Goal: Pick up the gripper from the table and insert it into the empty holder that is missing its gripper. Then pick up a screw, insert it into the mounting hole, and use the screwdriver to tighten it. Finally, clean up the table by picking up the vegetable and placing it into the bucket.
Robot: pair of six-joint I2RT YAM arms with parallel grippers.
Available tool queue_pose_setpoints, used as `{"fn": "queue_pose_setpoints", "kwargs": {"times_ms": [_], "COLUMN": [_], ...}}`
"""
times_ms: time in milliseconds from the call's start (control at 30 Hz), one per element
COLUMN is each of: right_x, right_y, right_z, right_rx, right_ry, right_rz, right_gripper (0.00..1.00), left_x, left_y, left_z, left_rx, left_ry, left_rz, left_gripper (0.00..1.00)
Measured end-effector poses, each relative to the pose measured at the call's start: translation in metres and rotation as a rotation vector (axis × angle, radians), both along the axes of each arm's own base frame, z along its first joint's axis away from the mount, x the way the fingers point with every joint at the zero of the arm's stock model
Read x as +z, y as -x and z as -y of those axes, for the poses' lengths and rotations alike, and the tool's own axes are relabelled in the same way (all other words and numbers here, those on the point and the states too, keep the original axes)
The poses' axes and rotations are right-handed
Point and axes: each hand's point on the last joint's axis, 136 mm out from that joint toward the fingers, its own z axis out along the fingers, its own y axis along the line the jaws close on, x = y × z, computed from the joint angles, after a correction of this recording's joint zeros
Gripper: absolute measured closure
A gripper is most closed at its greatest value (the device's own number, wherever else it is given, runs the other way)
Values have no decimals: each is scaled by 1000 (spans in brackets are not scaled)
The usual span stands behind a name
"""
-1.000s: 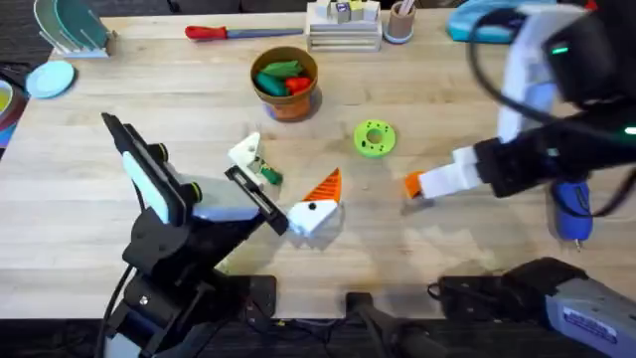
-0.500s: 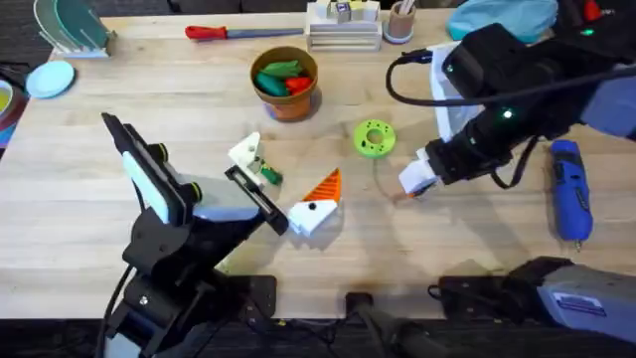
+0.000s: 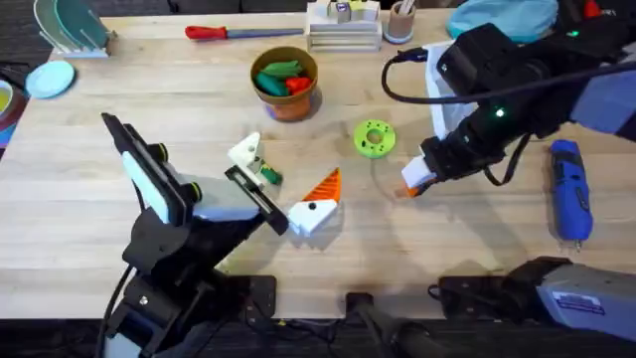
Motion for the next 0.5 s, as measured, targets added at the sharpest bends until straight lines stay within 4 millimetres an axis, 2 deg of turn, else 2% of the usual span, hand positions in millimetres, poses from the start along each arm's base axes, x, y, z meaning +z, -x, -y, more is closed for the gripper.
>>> {"fn": "queue_pose_setpoints", "kwargs": {"times_ms": [233,400,500], "right_x": [0,0,0], "right_y": [1,1,1], "right_z": [0,0,0], "right_rx": [-3,-2,-2], "right_ry": [2,3,3], "right_rz": [-4,-3,-4], "right_gripper": [689,891,914], "left_x": [0,0,0], "left_y": [0,0,0], "left_z": [0,0,0], "left_rx": [1,1,1], "left_ry": [0,0,0], "left_rz": [0,0,0], "left_gripper": [8,8,8]}}
